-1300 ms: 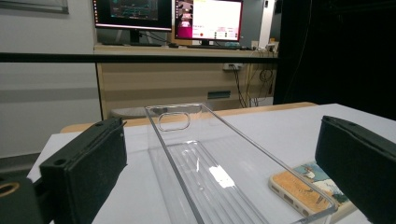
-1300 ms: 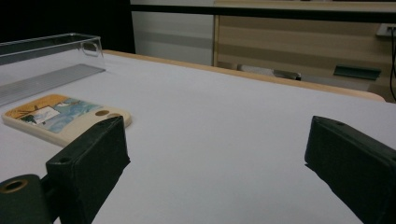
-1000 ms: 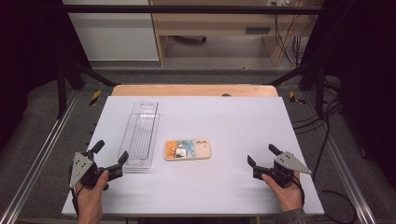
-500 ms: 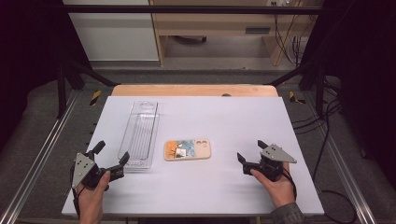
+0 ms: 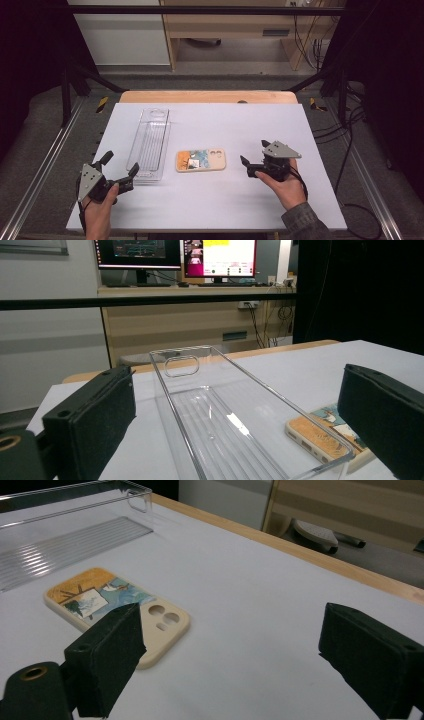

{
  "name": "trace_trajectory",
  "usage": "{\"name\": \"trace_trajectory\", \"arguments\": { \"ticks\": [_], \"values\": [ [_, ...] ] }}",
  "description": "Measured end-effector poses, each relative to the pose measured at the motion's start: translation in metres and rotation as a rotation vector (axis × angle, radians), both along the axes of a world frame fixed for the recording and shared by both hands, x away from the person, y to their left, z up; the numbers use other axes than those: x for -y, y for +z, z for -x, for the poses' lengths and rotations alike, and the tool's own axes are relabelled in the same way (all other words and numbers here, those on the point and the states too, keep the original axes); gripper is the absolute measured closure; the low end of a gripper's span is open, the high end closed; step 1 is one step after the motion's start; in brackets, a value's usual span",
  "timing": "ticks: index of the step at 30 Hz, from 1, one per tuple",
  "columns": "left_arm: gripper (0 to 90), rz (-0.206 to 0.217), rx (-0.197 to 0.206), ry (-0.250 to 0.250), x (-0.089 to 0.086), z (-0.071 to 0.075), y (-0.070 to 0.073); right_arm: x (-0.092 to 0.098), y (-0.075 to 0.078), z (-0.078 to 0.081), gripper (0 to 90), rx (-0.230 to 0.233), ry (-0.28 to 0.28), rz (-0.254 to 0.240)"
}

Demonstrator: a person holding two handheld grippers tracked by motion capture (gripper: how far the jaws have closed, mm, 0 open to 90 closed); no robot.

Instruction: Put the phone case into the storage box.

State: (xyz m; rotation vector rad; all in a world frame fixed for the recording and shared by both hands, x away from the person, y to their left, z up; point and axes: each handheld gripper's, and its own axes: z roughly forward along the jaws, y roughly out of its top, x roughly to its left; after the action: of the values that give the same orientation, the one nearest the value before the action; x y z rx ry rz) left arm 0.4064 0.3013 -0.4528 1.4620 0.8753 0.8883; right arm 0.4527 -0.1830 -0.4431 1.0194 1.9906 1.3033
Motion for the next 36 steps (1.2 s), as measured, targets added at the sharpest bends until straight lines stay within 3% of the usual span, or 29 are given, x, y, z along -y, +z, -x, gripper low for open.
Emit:
{"name": "trace_trajectory", "arguments": {
  "ticks": [5,12,19,24,36],
  "values": [
    [1.8,-0.005,0.0,0.001,0.0,0.0,0.0,-0.016,0.014,-0.01,14.5,-0.018,0.028,0.027],
    [1.9,-0.006,0.0,0.007,-0.001,-0.001,0.0,-0.043,0.029,-0.027,27.6,-0.045,0.056,0.092],
    [2.0,-0.006,-0.009,0.011,-0.002,-0.004,-0.003,-0.058,0.032,-0.043,37.9,-0.071,0.067,0.122],
    [2.0,-0.001,-0.007,0.014,-0.002,-0.003,-0.002,-0.073,0.033,-0.056,53.2,-0.079,0.086,0.133],
    [2.4,-0.008,-0.008,0.008,0.0,-0.003,-0.003,-0.09,0.03,-0.071,75.6,-0.088,0.093,0.149]
  ]
}}
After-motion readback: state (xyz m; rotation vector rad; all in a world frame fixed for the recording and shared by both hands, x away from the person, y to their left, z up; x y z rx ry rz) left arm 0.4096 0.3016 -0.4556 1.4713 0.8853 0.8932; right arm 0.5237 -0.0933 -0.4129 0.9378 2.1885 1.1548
